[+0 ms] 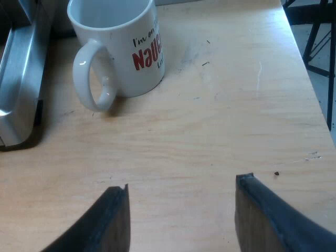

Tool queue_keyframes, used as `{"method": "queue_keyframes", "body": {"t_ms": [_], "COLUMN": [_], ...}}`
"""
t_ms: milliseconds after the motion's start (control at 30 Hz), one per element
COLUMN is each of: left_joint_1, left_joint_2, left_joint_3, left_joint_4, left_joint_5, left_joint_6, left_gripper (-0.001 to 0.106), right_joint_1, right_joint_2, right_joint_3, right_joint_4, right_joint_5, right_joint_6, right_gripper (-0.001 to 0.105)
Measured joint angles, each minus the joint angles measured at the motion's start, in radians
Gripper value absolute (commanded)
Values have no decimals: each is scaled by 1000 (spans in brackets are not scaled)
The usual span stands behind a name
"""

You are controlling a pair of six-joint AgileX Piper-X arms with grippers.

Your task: Put the handle in the coffee machine

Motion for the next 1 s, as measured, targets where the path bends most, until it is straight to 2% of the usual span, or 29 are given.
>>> {"method": "queue_keyframes", "body": {"t_ms": [100,167,233,400,433,633,667,700,867,933,1000], "left_joint_1": [-10,-11,-11,-11,-11,-23,-23,-23,-57,-63,-68], "left_joint_2": [0,0,0,0,0,0,6,24,101,116,126], "left_joint_3": [0,0,0,-3,-30,-83,-94,-108,-140,-145,-149], "left_joint_4": [0,0,0,6,31,30,30,30,30,30,29], "left_joint_5": [0,6,36,66,107,180,202,226,269,284,293], "left_joint_6": [0,0,0,0,0,0,0,0,-1,-1,-1], "left_gripper": [67,67,67,67,67,67,67,67,67,67,67], "right_joint_1": [0,0,0,0,0,0,0,0,0,0,0], "right_joint_2": [0,0,0,0,0,0,0,27,153,178,247], "right_joint_3": [0,0,0,-10,-23,-30,-47,-155,-254,-267,-302], "right_joint_4": [0,0,0,25,33,33,42,137,219,228,265], "right_joint_5": [0,0,0,0,0,0,0,-19,-139,-155,-197], "right_joint_6": [3,28,54,71,71,71,71,27,-20,-29,-63], "right_gripper": [48,48,48,48,48,48,48,48,48,48,48]}}
